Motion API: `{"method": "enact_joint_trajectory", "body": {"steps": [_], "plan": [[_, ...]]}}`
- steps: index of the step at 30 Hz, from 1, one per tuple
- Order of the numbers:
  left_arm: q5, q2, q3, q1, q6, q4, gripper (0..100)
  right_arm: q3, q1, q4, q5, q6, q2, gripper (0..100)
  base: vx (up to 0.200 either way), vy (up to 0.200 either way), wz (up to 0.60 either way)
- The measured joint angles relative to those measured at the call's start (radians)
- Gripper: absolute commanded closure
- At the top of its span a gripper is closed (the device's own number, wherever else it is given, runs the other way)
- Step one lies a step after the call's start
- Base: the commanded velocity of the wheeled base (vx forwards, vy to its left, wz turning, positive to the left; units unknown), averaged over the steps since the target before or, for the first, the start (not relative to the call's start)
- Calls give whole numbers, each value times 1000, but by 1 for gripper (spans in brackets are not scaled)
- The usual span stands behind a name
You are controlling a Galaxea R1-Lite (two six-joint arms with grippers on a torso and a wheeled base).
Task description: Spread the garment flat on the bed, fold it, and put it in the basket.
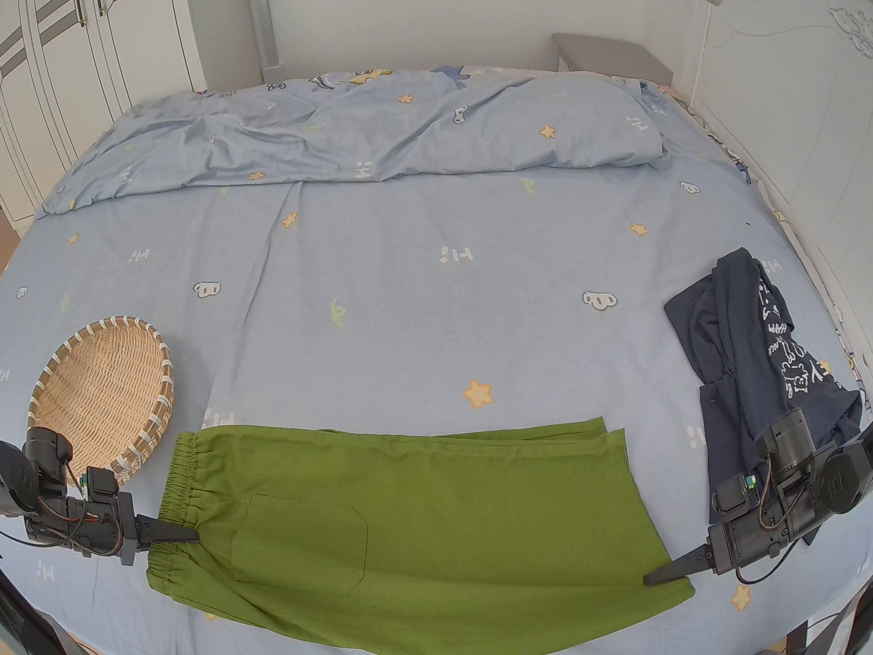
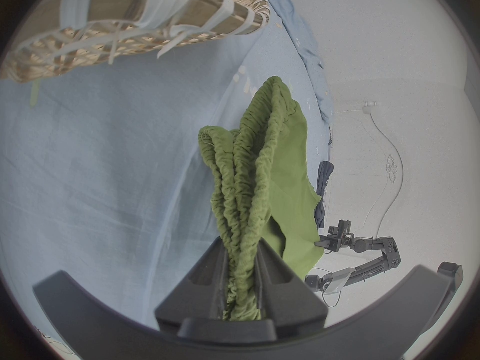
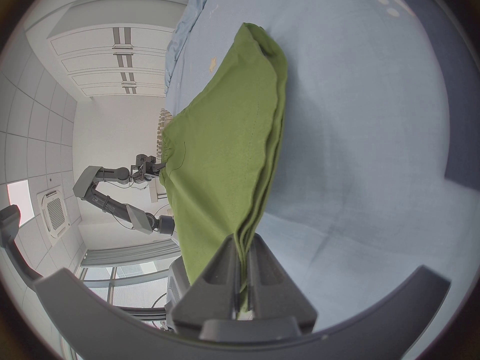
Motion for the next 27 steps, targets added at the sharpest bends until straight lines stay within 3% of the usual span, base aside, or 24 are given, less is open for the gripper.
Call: {"method": "enact_joint_trajectory", "body": {"steps": [1,14,21,27], "plan": [[0,1,1,2,1,0,100,3,0,0,0,0,3,0,0,0,0],[22,-6,3,4,45,31,100,-17,-32,-22,-21,9,8,0,0,0,0],[80,-144,-82,-5,42,234,100,-161,-53,46,-95,94,-110,0,0,0,0],[175,-264,-165,-5,51,338,100,-370,-35,206,-152,140,-220,0,0,0,0]]}}
